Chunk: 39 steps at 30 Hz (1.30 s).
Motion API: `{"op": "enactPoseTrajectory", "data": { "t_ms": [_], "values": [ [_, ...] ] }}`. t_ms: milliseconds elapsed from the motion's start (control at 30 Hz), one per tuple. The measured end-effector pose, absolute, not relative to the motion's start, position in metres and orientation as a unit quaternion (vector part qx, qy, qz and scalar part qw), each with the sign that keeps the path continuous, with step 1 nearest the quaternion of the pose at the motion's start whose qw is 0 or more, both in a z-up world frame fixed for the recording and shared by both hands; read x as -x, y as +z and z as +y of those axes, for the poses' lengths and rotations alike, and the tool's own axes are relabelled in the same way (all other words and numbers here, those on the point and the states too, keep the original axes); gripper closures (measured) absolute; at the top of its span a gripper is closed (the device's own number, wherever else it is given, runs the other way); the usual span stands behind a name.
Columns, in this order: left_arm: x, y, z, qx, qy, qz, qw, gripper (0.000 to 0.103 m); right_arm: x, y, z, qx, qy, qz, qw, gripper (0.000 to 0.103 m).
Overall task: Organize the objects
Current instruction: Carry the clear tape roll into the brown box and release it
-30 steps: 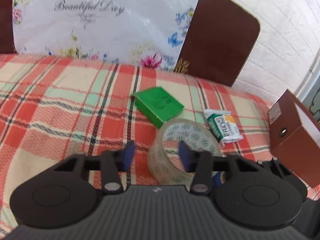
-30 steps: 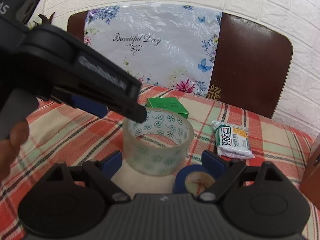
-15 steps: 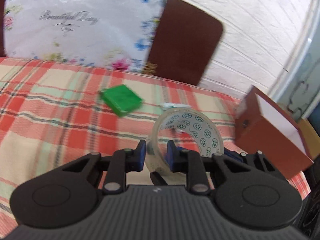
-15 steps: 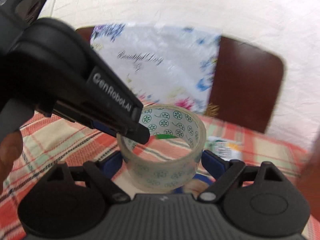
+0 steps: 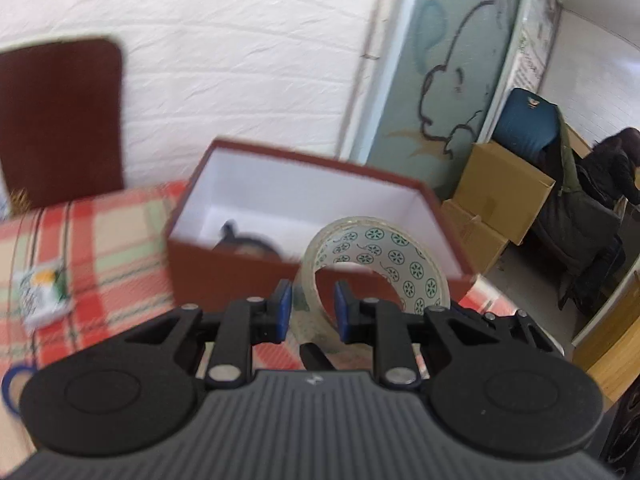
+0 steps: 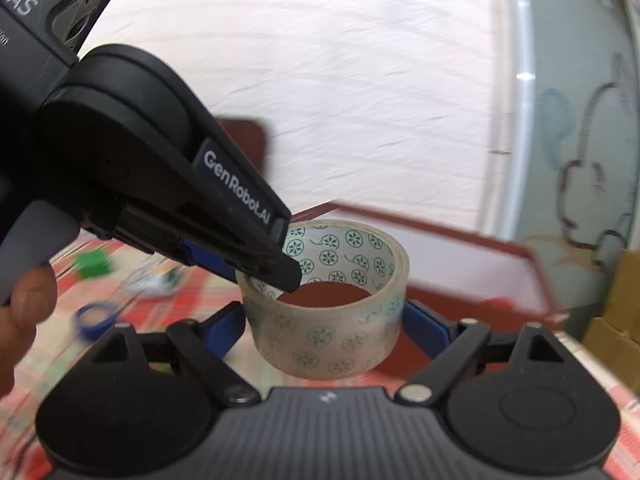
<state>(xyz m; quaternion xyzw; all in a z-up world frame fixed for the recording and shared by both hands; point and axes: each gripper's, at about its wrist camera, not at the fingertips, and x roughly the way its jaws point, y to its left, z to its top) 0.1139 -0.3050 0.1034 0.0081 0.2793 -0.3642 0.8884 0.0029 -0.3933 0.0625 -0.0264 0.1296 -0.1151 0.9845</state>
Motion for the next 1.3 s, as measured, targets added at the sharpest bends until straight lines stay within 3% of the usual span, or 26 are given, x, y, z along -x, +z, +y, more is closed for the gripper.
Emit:
{"op": "enactPoseTrajectory", "data": {
  "t_ms": [267,333,433,533,767,900,1033,1300],
  "values": [
    [-0.162,0.106,-0.365,0.0,-0.365,0.276,0.889,0.078,-0.059,0.069,-0.456,0.024,-0.151,0.103,0.983,0.014],
    [-0.167,0.099,-0.375,-0.002,-0.361,0.283,0.889,0.073,-0.073,0.061,-0.464,0.031,-0.162,0.111,0.98,0.013],
    [-0.172,0.087,-0.382,-0.008,-0.336,0.305,0.891,0.071,-0.08,0.053,-0.471,0.027,-0.173,0.117,0.978,0.007],
    [-0.163,0.084,-0.373,-0.002,-0.346,0.306,0.887,0.071,-0.071,0.054,-0.468,0.026,-0.179,0.107,0.978,0.007],
    [-0.117,0.097,-0.326,-0.016,-0.363,0.246,0.899,0.07,-0.03,0.053,-0.436,0.026,-0.174,0.065,0.982,0.007],
    [-0.098,0.092,-0.287,-0.012,-0.35,0.241,0.905,0.063,-0.003,0.051,-0.417,-0.012,-0.153,0.061,0.986,0.007],
    [-0.087,0.069,-0.247,-0.021,-0.312,0.271,0.91,0.063,0.007,0.039,-0.397,-0.043,-0.123,0.103,0.986,0.007],
    [-0.076,0.023,-0.146,0.026,-0.212,0.333,0.918,0.061,-0.011,0.026,-0.332,0.031,-0.013,0.203,0.979,0.008]
  ]
}}
